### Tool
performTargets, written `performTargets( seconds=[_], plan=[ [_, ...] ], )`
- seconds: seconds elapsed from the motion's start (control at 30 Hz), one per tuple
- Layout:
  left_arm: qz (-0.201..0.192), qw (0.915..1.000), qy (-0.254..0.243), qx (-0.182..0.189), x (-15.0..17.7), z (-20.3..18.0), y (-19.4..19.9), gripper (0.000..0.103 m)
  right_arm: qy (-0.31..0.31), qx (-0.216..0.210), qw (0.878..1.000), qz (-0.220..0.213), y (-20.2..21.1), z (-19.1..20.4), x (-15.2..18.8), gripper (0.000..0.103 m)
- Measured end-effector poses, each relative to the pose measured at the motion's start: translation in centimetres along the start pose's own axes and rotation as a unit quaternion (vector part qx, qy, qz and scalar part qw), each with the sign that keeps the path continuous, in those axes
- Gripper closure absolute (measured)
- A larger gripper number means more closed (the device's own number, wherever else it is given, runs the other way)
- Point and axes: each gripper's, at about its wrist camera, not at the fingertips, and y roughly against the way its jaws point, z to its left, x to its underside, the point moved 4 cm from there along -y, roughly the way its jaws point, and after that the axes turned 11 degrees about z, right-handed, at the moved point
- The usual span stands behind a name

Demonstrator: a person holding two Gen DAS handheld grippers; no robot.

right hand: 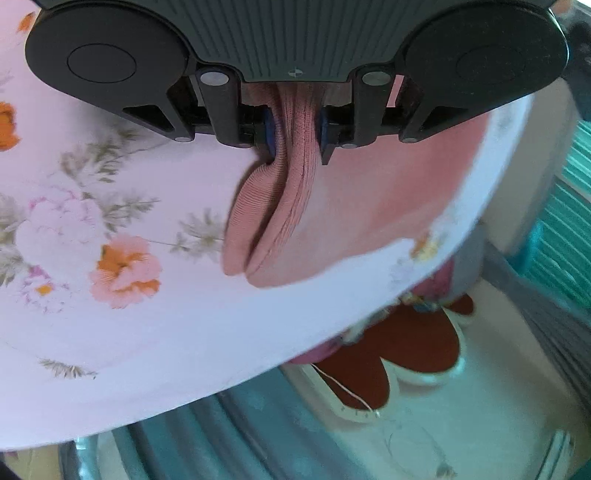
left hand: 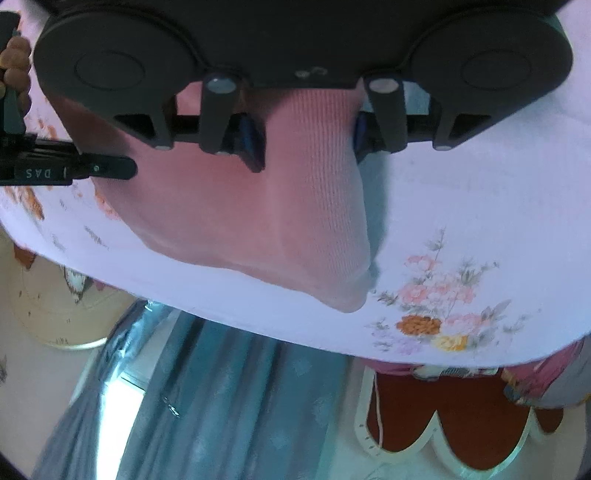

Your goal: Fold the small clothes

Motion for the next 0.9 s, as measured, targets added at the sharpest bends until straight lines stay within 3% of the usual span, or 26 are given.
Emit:
performTargets(
  seconds=[0.13, 0.27, 0.33, 0.43, 0.57, 0.7, 0.8, 0.9],
  plan=[
    [-0.013, 0.9995, -0.021, -0.018, -0.3, -0.2, 1.6, 0.047, -0.007, 0.027, 0.999, -0.021, 1.1, -0.2, 0.4, 0.076],
    [-0.077, 0.9958, -0.04, -0.028, -0.5, -0.3, 4.4, 0.047, 0.021, 0.052, 0.996, -0.068, 3.5, 1.1, -0.6, 0.076],
    [-0.089, 0.9943, -0.052, -0.026, -1.5, -0.9, 4.5, 0.049, 0.048, 0.052, 0.994, -0.079, 3.9, 2.5, -1.3, 0.076],
    [-0.075, 0.9949, -0.067, -0.016, -3.2, -1.8, 2.6, 0.056, 0.074, 0.051, 0.993, -0.076, 2.7, 4.6, -2.1, 0.076],
    [-0.046, 0.9966, -0.059, -0.034, -4.8, -1.6, -1.1, 0.06, 0.096, 0.076, 0.991, -0.057, -1.5, 6.0, -2.6, 0.076],
    [-0.026, 0.9983, -0.042, -0.031, -4.7, -1.0, -3.5, 0.06, 0.102, 0.145, 0.983, -0.05, -4.6, 4.3, -2.8, 0.077],
    [-0.023, 0.9986, -0.034, -0.034, -5.0, -0.9, -4.2, 0.06, 0.08, 0.129, 0.987, -0.048, -5.3, 3.2, -3.1, 0.077],
    [-0.036, 0.9985, -0.03, -0.03, -4.8, -1.4, -2.3, 0.059, 0.093, 0.135, 0.985, -0.054, -4.1, 4.2, -2.7, 0.076]
  ],
)
